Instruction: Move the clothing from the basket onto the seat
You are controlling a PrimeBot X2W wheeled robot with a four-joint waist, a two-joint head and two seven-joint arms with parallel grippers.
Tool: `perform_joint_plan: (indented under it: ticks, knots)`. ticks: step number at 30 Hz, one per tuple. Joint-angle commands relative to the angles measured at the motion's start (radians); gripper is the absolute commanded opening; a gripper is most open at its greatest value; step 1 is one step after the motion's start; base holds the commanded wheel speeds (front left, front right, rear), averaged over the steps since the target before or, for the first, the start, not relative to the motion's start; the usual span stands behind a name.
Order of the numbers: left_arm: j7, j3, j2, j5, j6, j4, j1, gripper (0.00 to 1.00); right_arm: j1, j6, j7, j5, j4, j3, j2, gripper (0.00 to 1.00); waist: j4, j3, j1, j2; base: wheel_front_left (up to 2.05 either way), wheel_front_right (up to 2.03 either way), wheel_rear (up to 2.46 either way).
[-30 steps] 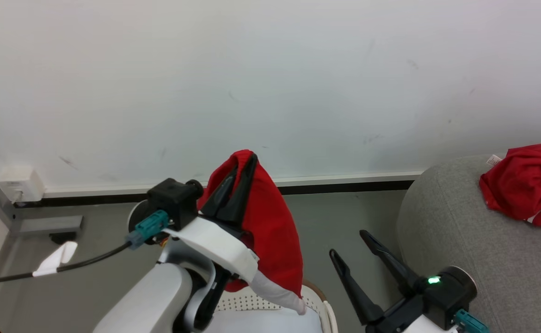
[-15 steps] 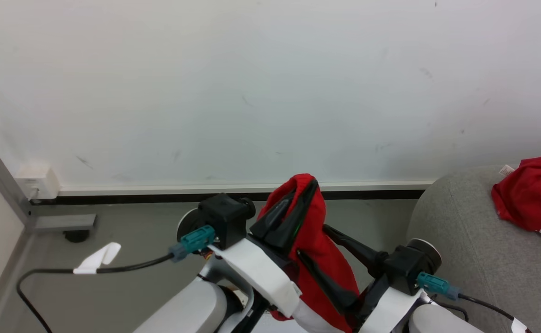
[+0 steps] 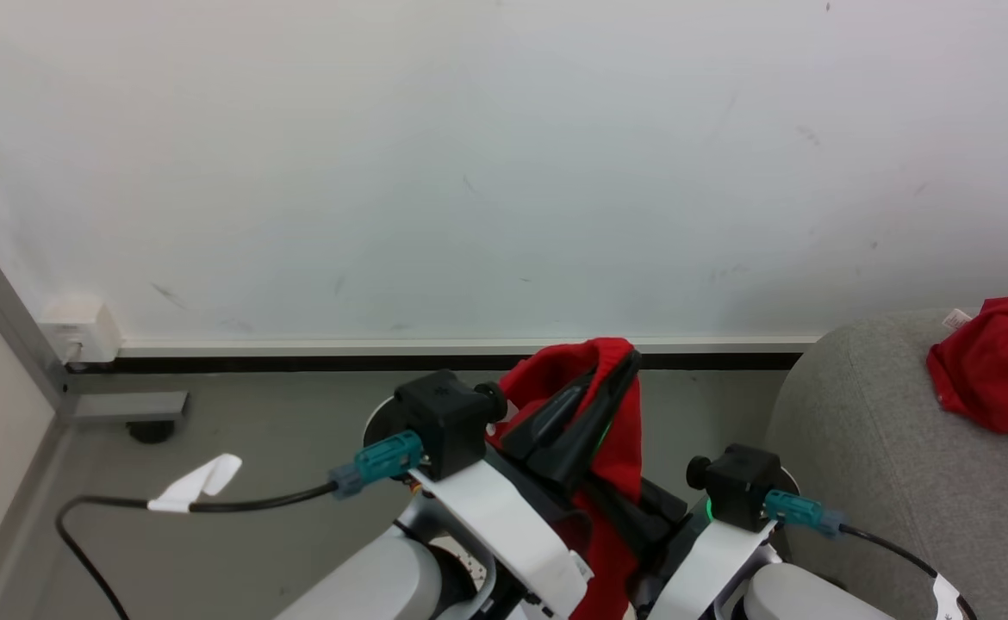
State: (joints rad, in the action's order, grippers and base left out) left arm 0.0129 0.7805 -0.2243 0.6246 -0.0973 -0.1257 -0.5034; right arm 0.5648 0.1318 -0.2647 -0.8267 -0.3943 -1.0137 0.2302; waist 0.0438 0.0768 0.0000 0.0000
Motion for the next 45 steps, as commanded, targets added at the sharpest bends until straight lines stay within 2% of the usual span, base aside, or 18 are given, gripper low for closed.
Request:
perform_joint_plan:
  ticks: [1,4,5,8,9,10,11,12,27,39,45]
  knots:
    - [-0.002,-0.008,-0.005,0.003,-0.004,-0.005,0.011,0.00,0.005,-0.002,0.001,-0.013,-0.002,0.015,0.001,0.00,0.000,-0.002,0.0000,0.0000,0.00,0.00,0.00]
    - [0.009,-0.020,-0.016,-0.001,-0.015,0.008,0.016,0.00,-0.018,-0.002,0.001,-0.014,0.014,0.046,-0.004,0.00,-0.001,-0.004,0.0000,0.0000,0.00,0.00,0.00]
    - [0.014,-0.023,-0.019,-0.001,-0.016,0.013,0.020,0.11,-0.026,-0.002,0.001,-0.014,0.021,0.059,-0.005,0.00,-0.002,-0.005,0.0000,0.0000,0.00,0.00,0.00]
    - [0.021,-0.027,-0.026,-0.004,-0.021,0.029,0.021,0.31,-0.045,-0.002,0.001,0.002,0.033,0.107,-0.007,0.00,-0.005,-0.010,0.0000,0.0000,0.00,0.00,0.00]
    - [0.026,-0.027,-0.028,-0.005,-0.022,0.036,0.023,0.42,-0.052,-0.002,0.000,0.007,0.038,0.124,-0.008,0.00,-0.006,-0.011,0.0000,0.0000,0.00,0.00,0.00]
    - [0.027,-0.027,-0.034,-0.012,-0.024,0.045,0.026,0.48,-0.059,-0.002,0.000,0.009,0.041,0.141,-0.009,0.00,-0.008,-0.012,0.0000,0.0000,0.00,0.00,0.00]
    - [0.034,-0.027,-0.036,-0.016,-0.023,0.053,0.029,0.82,-0.063,-0.002,0.001,0.013,0.045,0.155,-0.009,0.00,-0.009,-0.013,0.0000,0.0000,0.00,0.00,0.00]
    - [0.041,-0.025,-0.035,-0.016,-0.022,0.061,0.034,1.00,-0.066,-0.002,0.000,0.020,0.048,0.171,-0.008,0.00,-0.011,-0.014,0.0000,0.0000,0.00,0.00,0.00]
    - [0.165,0.012,-0.073,-0.048,0.011,0.255,0.115,1.00,-0.123,-0.002,0.001,0.102,0.064,0.393,0.009,0.00,-0.028,-0.027,0.0000,0.0000,0.00,0.00,0.00]
    - [0.212,0.011,-0.052,-0.033,0.033,0.319,0.114,1.00,-0.154,-0.002,0.001,0.120,0.061,0.424,0.002,0.00,-0.027,-0.026,0.0000,0.0000,0.00,0.00,0.00]
    - [0.217,0.016,-0.049,-0.031,0.035,0.321,0.113,1.00,-0.164,-0.002,0.001,0.132,0.068,0.442,0.000,0.00,-0.053,-0.024,0.0000,0.0000,0.00,0.00,0.00]
